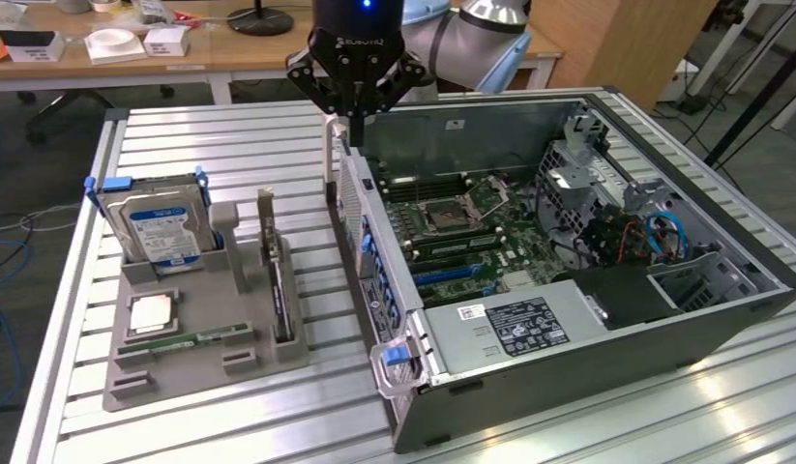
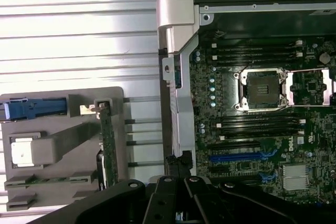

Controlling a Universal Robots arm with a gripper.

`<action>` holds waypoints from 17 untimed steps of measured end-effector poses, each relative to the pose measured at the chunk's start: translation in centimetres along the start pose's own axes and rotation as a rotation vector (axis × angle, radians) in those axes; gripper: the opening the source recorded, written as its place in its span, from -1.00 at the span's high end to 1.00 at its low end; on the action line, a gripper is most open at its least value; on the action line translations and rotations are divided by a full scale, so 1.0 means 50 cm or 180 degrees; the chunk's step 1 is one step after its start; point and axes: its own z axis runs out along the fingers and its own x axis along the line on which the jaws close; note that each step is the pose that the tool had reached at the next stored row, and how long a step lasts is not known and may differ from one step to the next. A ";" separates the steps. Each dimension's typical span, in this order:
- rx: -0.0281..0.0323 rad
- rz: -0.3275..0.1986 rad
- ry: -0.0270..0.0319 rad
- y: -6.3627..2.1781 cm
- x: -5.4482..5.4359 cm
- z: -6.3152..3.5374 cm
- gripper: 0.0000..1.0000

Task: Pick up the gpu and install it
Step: 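Reach for the gpu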

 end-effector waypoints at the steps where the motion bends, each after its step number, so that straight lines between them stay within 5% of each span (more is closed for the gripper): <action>1: 0.0000 0.0000 0.0000 0.000 0.001 0.000 0.79; 17: 0.0000 0.0000 0.0000 -0.002 0.024 -0.001 0.79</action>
